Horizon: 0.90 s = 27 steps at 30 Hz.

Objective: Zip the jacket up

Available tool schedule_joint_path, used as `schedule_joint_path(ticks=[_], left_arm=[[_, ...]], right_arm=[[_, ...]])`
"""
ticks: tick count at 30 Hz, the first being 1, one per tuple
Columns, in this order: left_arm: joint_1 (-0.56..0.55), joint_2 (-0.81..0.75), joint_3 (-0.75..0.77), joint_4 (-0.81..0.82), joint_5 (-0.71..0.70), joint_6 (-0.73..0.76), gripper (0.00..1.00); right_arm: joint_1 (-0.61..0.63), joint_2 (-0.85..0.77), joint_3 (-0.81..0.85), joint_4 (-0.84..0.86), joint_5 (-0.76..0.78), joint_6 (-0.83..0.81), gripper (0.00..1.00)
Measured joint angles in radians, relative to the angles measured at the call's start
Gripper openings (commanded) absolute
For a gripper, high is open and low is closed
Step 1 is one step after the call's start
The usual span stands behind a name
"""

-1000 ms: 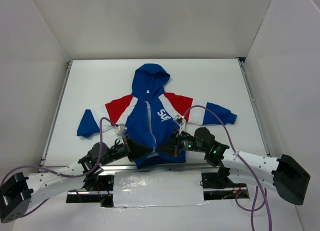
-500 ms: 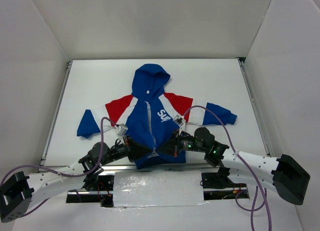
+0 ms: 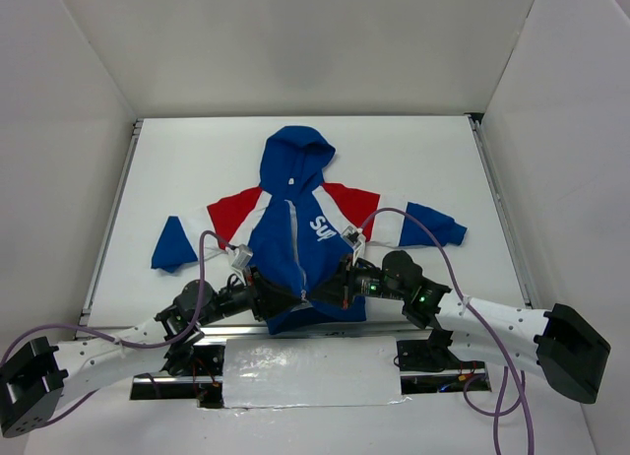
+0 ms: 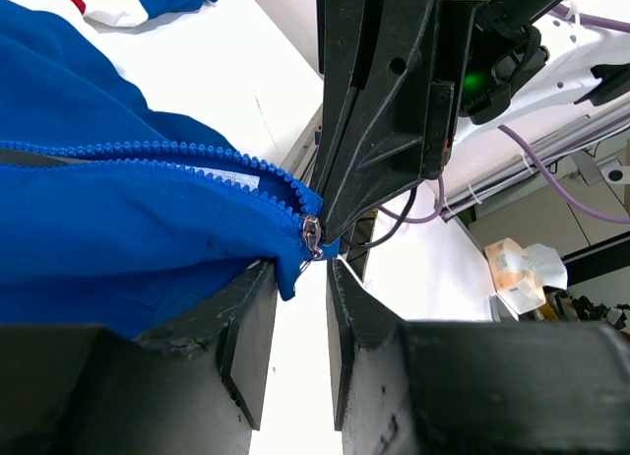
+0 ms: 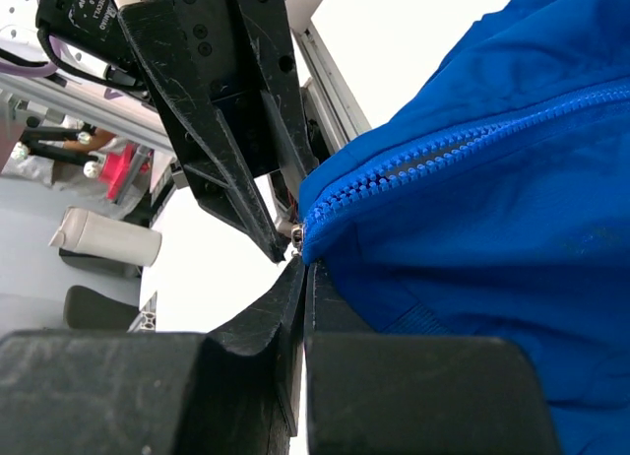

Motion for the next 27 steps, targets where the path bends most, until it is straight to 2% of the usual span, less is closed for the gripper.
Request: schedule_joint_path(ticks=[19,21,27], left_arm=[[0.0,0.091,0.0,0.027,-0.026,-0.023,0.35],[0.0,0.089,0.0,0.031,-0.026,-0.024,0.32],[0.0,0.036,0.0,0.029,-0.026,-0.023,0.31]], right_arm=[[0.0,0.002,0.0,-0.011,-0.004,-0.018,0.0],[0.0,0.002,0.0,-0.014,-0.003,-0.022,0.0],[0.0,0.002,0.0,-0.018,-0.003,-0.026,0.0]])
